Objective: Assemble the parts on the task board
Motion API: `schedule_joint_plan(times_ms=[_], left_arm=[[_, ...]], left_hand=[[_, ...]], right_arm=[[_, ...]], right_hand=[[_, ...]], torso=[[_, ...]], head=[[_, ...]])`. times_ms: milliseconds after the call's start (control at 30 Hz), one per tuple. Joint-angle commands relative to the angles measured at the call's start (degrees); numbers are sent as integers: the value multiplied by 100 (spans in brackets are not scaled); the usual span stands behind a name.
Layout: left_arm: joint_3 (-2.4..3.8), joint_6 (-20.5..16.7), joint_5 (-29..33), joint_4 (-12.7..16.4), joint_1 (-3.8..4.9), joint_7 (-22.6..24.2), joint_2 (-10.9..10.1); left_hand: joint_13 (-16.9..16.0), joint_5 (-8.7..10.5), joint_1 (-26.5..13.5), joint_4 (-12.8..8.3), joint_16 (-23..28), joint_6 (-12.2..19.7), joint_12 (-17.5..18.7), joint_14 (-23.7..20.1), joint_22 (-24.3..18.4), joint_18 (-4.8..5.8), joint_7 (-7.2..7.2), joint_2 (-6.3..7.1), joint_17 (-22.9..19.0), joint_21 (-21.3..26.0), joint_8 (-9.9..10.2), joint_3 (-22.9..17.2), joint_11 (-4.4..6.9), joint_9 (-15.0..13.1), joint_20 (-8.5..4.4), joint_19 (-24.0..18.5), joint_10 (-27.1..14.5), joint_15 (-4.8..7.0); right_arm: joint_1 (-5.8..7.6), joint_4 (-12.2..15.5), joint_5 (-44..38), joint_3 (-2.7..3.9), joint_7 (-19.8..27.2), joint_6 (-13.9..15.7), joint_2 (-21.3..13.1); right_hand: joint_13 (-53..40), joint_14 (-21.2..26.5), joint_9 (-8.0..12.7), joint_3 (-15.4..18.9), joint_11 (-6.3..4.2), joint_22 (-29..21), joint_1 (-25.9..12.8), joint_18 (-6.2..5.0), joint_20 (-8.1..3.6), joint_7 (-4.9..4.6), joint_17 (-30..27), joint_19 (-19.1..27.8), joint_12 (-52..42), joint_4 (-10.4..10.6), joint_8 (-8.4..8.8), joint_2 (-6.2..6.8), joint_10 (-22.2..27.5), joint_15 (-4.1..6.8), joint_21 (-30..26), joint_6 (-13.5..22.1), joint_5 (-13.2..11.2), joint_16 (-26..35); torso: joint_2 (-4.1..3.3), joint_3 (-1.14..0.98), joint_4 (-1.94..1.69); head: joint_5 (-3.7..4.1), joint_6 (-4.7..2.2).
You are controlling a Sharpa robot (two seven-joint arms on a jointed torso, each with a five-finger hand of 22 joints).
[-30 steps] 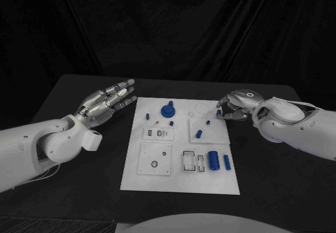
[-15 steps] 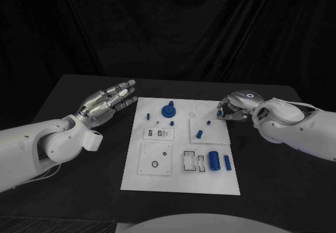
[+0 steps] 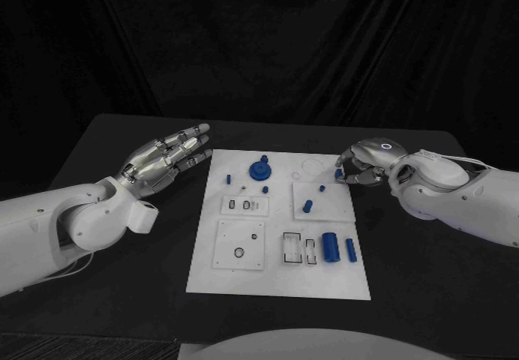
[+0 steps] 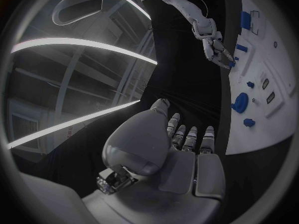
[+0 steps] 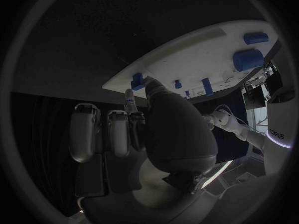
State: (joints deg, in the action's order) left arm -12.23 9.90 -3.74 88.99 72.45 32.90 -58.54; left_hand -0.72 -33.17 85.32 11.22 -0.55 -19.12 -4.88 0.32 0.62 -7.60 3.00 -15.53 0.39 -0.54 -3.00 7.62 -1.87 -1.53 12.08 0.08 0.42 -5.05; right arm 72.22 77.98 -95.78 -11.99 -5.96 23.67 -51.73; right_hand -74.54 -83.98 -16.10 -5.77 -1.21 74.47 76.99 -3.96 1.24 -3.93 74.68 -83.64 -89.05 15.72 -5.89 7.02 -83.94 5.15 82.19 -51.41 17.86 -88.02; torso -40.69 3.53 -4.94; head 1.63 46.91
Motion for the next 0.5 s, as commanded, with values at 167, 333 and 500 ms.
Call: schedule_joint_plan(times_ms=[167, 333, 500], left_arm=[[5, 107, 1, 14, -10, 31, 2], [5, 110, 1, 16, -11, 35, -1], [5, 112, 1, 15, -12, 37, 0]], left_hand=[[-36, -83, 68, -52, 44, 35, -106, -25, -37, -272, 31, -8, -33, 22, -63, -290, -68, -85, 19, 34, 3, -61], [-36, -83, 68, -52, 44, 35, -106, -25, -37, -272, 31, -8, -33, 22, -63, -290, -68, -85, 19, 34, 3, -61], [-36, -84, 66, -57, 44, 32, -108, -25, -37, -272, 37, -8, -33, 22, -65, -297, -75, -86, 20, 34, 3, -59]], right_arm=[[-18, -27, -18, 2, -125, -10, 24], [-19, -41, -18, 3, -121, -33, 39], [-20, -57, -18, 3, -117, -52, 58]], right_hand=[[-1546, -502, -135, 19, 15, 1131, 139, 152, 37, -20, 1087, -202, -95, -28, -204, 14, -606, -37, -106, -113, -5, 95], [-1546, -502, -181, 16, 16, 1133, 157, 152, 37, -22, 1084, -203, -95, -47, -268, 3, -606, -37, -111, -156, 63, 97], [-1546, -502, -216, 10, 15, 1133, 175, 151, 36, -20, 1084, -203, -95, -66, -313, -10, -606, -35, -115, -175, 133, 97]], torso=[[-1, -1, 1], [1, 0, 1], [1, 0, -2]], head=[[3, 13], [2, 24], [6, 27]])
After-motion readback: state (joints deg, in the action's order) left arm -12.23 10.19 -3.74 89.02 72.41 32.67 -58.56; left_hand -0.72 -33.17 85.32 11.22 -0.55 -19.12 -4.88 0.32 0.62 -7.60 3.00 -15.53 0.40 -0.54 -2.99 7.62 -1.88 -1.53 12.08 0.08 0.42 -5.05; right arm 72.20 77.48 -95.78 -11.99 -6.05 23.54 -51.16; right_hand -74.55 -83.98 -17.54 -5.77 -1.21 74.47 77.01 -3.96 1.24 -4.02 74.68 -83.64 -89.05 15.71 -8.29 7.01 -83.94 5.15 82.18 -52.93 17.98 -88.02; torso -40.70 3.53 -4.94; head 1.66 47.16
